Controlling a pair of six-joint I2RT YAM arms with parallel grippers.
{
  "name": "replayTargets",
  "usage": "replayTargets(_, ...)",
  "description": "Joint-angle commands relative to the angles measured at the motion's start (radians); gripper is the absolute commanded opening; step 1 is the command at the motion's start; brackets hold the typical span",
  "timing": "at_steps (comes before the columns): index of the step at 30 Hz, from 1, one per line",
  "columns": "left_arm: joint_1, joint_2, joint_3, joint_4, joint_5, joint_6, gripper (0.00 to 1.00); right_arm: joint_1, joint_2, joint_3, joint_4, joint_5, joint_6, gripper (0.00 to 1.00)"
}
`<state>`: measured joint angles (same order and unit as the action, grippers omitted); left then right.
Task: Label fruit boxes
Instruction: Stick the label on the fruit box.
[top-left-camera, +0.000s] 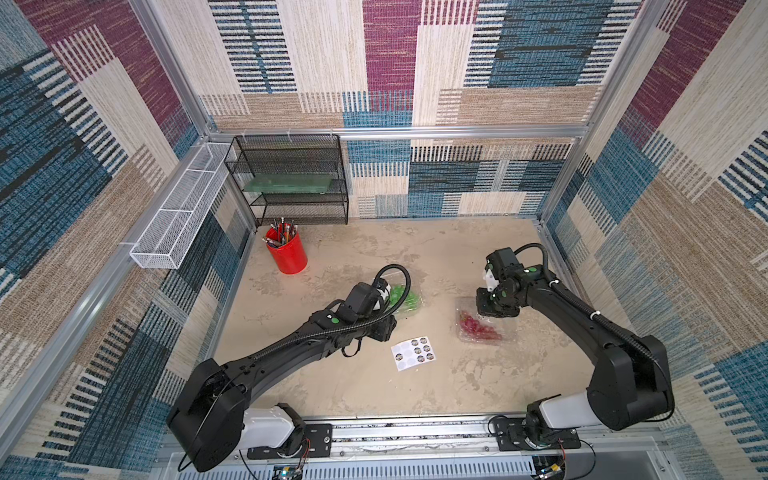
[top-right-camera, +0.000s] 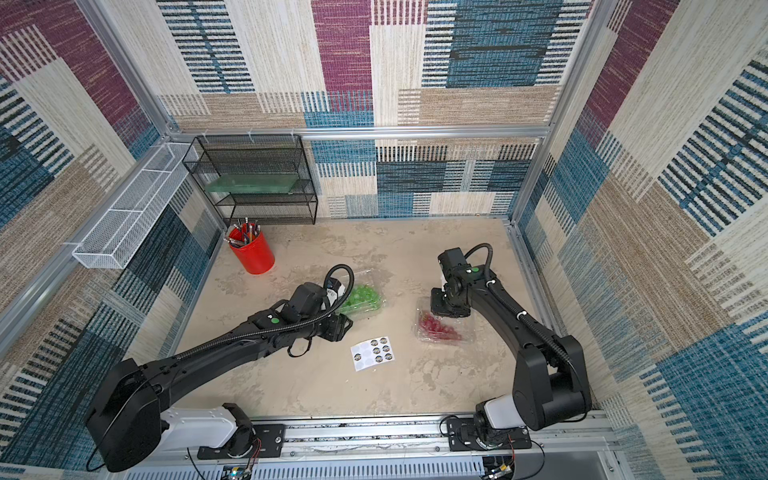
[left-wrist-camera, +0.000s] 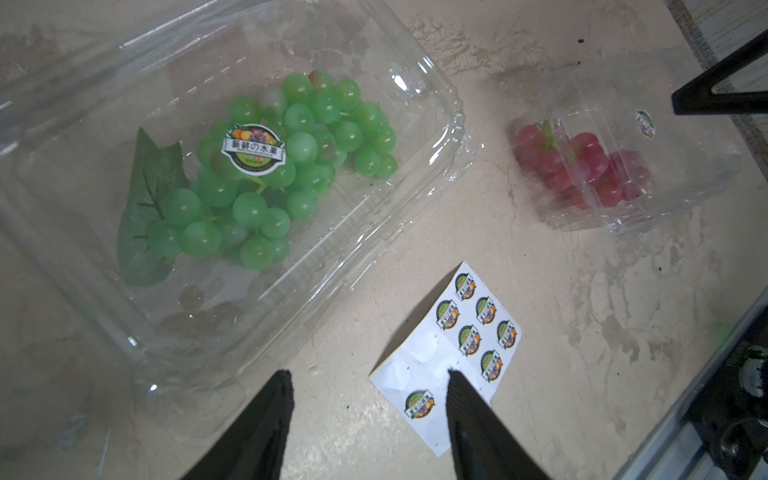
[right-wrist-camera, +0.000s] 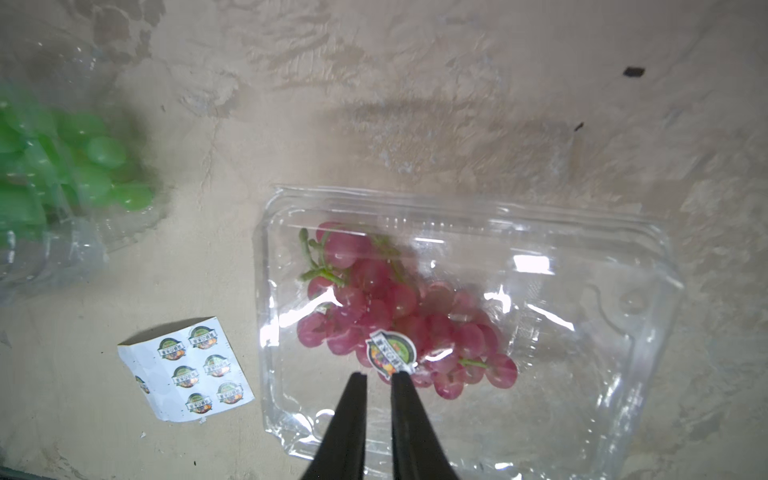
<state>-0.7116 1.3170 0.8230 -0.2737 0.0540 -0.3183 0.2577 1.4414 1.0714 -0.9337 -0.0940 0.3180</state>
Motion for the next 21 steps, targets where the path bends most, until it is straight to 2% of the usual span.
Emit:
replayTargets(1,0.001,0.002,0.009,0.013,-0.001,0.001,0.62,0.002,0.008,-0.015,0.02,-0.014,0.009,0.15)
replayTargets(12,0.0,-0.012,0.0,0.007,-0.014,-0.003,0.62,-0.004,0.054,-0.04,0.081,-0.019,-0.009,0.11)
replayTargets(21,0.001,-0.021,0.001,0.002,-0.029,0.0,0.62,-0.009,0.076,0.012,0.092,-0.005,-0.022,0.12)
